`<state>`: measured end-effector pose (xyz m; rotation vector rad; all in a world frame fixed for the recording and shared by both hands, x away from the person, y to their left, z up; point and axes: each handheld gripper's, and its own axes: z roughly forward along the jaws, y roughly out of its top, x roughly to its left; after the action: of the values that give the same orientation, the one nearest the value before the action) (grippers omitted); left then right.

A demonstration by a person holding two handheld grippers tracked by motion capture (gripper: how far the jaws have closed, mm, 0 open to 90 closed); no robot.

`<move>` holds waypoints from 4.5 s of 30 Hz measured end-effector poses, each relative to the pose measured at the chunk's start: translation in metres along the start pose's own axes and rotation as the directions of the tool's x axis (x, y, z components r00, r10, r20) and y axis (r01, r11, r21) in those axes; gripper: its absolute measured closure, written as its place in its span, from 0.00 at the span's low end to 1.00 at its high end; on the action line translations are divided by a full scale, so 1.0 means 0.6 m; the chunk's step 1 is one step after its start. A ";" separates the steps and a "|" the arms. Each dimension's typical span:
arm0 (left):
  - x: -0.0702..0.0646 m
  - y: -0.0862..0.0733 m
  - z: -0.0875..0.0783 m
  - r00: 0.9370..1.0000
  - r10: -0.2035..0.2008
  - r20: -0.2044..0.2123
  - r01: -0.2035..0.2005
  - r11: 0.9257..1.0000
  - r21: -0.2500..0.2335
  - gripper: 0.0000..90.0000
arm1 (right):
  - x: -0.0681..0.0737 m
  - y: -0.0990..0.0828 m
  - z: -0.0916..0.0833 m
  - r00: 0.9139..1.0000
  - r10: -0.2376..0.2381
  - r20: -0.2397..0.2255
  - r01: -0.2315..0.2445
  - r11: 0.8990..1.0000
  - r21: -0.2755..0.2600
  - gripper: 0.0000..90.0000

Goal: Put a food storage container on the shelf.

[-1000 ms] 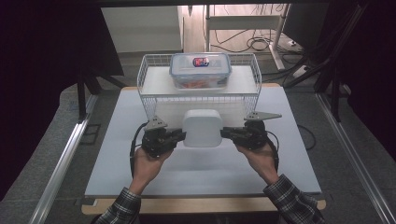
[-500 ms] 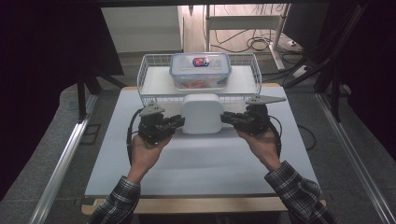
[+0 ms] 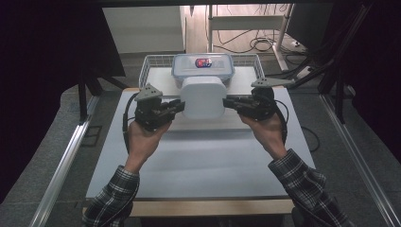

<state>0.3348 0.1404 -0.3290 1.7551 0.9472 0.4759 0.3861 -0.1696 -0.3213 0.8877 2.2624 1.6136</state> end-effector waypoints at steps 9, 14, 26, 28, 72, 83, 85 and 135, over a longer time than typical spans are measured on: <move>0.008 0.053 -0.010 1.000 0.012 -0.013 -0.013 1.000 -0.023 0.87 | -0.003 0.054 -0.005 1.000 -0.007 0.003 0.007 0.999 -0.032 0.87; 0.015 0.083 -0.010 1.000 0.012 -0.007 -0.012 0.999 -0.042 0.87 | -0.009 0.084 -0.006 1.000 -0.010 0.012 0.010 0.999 -0.045 0.87; 0.047 0.147 0.013 1.000 -0.010 0.005 0.010 0.999 -0.049 0.87 | -0.035 0.145 0.006 0.998 0.006 0.065 -0.002 0.998 -0.068 0.86; 0.054 0.150 0.021 1.000 -0.024 0.009 0.025 0.999 -0.042 0.87 | -0.040 0.153 0.011 0.997 0.012 0.075 -0.007 0.998 -0.062 0.86; 0.101 0.173 0.081 0.996 -0.072 -0.046 0.070 0.997 -0.045 0.58 | -0.069 0.171 0.063 0.992 0.055 0.117 -0.052 0.998 -0.025 0.68; 0.103 0.183 0.095 0.995 -0.082 -0.065 0.079 0.996 -0.039 0.57 | -0.067 0.175 0.073 0.982 0.047 0.183 -0.040 0.998 -0.038 0.61; 0.105 0.185 0.097 0.994 -0.087 -0.065 0.085 0.996 -0.042 0.57 | -0.068 0.176 0.075 0.982 0.050 0.182 -0.044 0.998 -0.040 0.62; 0.071 0.087 0.062 0.995 0.050 0.084 -0.046 0.998 -0.040 0.10 | -0.081 0.087 0.028 0.997 -0.033 0.067 0.038 0.997 -0.068 0.15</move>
<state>0.4062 0.1440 -0.3007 1.7531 0.8329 0.4437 0.4510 -0.1738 -0.2874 0.8654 2.1527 1.6130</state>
